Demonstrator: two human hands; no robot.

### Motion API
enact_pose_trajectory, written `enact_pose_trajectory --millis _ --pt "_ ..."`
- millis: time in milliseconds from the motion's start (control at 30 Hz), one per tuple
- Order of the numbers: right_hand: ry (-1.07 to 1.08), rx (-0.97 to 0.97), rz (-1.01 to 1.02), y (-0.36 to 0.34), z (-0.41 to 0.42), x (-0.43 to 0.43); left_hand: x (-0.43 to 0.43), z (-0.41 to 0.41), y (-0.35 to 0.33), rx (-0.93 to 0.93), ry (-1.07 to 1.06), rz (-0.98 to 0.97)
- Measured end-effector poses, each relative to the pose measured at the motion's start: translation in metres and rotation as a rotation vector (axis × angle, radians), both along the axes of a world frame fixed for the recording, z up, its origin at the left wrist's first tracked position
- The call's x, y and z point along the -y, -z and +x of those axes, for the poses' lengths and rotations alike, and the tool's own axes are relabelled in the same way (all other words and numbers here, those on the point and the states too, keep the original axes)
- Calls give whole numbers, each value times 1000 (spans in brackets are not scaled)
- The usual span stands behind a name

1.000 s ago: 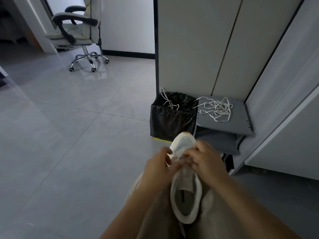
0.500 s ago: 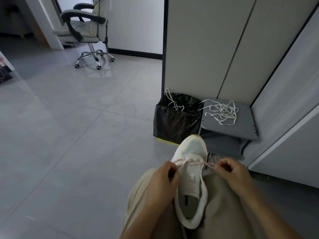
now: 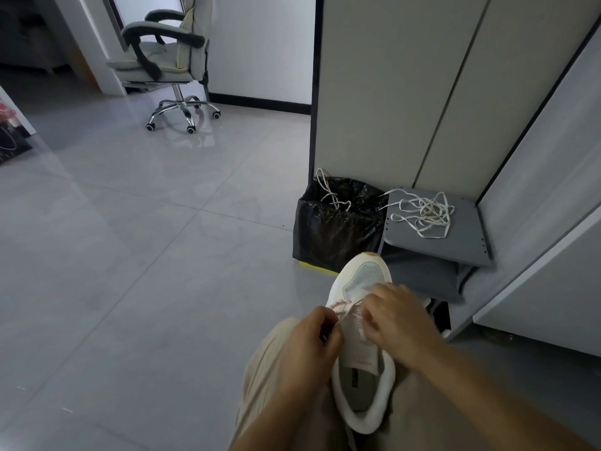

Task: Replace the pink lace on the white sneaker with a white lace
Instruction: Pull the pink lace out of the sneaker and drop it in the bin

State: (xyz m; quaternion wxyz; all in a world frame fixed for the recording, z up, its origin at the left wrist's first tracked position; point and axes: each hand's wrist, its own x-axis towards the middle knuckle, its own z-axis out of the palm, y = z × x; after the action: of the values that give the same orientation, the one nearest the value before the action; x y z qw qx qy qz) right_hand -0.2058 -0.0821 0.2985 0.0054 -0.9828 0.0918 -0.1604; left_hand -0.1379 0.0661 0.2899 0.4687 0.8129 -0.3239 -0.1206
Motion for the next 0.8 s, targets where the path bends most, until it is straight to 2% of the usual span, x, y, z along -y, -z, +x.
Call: enact_pose_trajectory --millis 67,167,233,300,400,467,533,700,800 --pt "101 -2 191 -9 -22 22 -2 0 -1 14 -16 1" --pt "433 28 533 -20 -64 59 0 2 -2 20 -21 17" --pt "544 27 706 -13 -79 66 1 3 -2 23 -13 23" --pt "504 43 631 -6 -68 53 2 2 -4 21 -9 26" --pt "270 137 245 1 -30 16 3 0 2 -12 -17 4" --pt "133 77 75 2 -4 -10 3 -1 6 -27 -28 -15" --pt "87 30 11 6 13 -24 1 -1 6 -10 -32 -28" --pt "-1 42 199 -1 -11 6 -4 3 2 81 -16 -5" --pt "220 41 451 -13 -59 46 -2 4 4 80 -45 25"
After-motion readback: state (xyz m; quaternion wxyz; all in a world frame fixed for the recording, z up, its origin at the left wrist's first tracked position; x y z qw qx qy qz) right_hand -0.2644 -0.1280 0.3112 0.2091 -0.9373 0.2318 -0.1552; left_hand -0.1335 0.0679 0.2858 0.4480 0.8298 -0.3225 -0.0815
